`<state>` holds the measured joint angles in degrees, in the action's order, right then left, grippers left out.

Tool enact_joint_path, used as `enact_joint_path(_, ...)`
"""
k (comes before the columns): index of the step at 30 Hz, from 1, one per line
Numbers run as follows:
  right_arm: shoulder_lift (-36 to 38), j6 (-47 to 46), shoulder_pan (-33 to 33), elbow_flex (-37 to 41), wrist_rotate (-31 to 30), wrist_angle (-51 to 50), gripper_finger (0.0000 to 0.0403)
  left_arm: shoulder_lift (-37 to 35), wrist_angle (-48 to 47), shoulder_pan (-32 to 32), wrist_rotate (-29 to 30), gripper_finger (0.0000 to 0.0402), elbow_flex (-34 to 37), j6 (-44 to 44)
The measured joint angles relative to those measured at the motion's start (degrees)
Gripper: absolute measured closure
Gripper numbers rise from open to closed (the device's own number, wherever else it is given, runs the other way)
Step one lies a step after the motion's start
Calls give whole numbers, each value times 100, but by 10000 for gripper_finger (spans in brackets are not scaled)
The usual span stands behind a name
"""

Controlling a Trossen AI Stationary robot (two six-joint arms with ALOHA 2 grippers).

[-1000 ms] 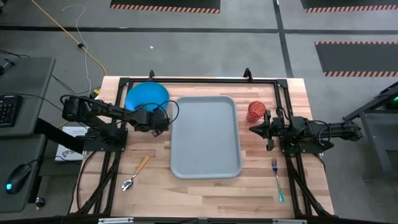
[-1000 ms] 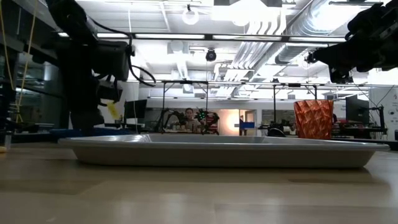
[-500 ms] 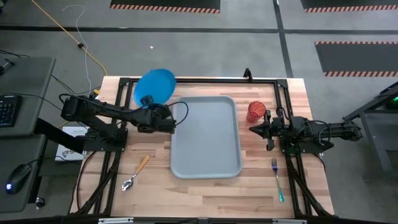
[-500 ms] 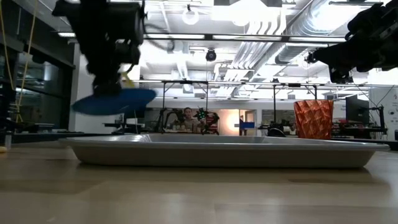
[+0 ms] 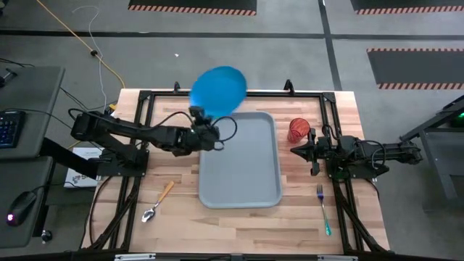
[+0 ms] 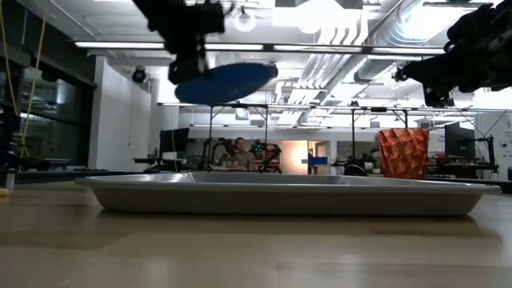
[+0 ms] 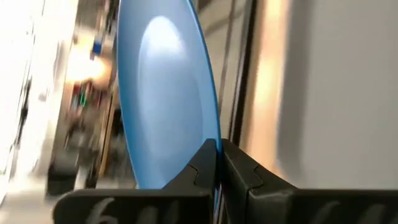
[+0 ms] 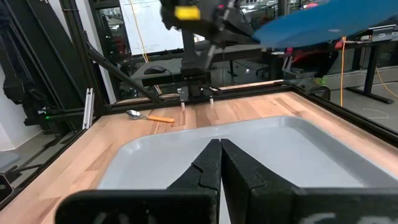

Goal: Pick and place plate/cup/fork/spoon on tray
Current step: Put the blue plate on the right of the gray serving tray

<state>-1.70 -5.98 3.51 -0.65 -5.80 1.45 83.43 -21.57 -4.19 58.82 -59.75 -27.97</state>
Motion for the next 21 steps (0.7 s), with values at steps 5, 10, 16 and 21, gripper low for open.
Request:
enact_joint_path(5,-1,0,-1,-1,1,-1,402,235,597,-416,-602,401,-4,-646)
enact_joint_path(10,-8,0,0,-2,0,0,402,818,653,-794,-1094,402,-4,-496)
enact_joint_path(16,-11,0,0,0,1,-2,402,1815,803,-1043,-1082,402,-4,-153)
enact_joint_path(21,-11,0,-1,-2,2,-1,402,2435,997,-1060,-1008,401,-1,150)
